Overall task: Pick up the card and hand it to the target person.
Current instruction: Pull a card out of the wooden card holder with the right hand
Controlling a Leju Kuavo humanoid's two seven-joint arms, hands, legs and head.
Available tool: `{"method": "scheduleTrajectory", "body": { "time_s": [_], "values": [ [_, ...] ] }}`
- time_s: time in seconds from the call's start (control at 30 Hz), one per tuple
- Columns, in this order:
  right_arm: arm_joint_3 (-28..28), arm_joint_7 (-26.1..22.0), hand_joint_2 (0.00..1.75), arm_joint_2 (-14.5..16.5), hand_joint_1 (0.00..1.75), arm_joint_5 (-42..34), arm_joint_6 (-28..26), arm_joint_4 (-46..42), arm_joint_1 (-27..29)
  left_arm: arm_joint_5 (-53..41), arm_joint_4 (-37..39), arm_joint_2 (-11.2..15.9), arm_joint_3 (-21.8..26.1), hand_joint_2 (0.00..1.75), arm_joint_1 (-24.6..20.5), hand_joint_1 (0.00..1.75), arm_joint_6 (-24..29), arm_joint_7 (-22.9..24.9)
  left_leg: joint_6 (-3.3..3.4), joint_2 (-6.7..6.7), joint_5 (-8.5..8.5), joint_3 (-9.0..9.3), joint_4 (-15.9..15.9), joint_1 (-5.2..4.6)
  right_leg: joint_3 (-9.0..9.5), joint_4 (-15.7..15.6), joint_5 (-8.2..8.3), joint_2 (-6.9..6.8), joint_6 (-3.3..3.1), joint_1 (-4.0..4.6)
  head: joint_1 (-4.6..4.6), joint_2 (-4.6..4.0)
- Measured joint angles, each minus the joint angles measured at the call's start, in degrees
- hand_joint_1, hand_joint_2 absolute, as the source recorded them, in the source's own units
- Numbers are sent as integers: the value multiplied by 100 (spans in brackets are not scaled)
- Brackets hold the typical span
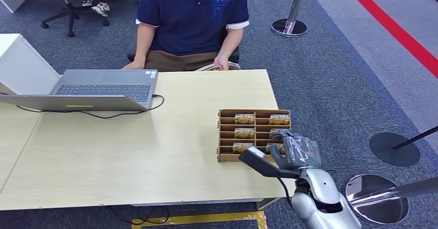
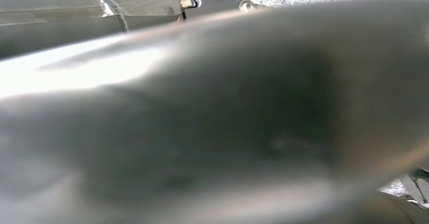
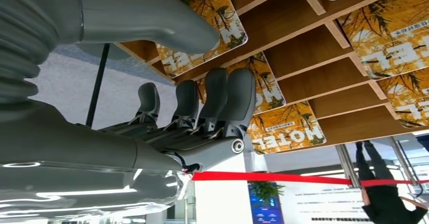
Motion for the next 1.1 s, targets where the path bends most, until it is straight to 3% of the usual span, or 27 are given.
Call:
{"method": "scheduleTrajectory", "body": {
  "time_s": [1.1],
  "values": [
    [-17,20,175,-17,110,-99,-24,45,47,0,0,1,0,0,0,0,8,-40,0,1,0,3,0,0,0,0,0,1,0,0,0,0]
  ]
}}
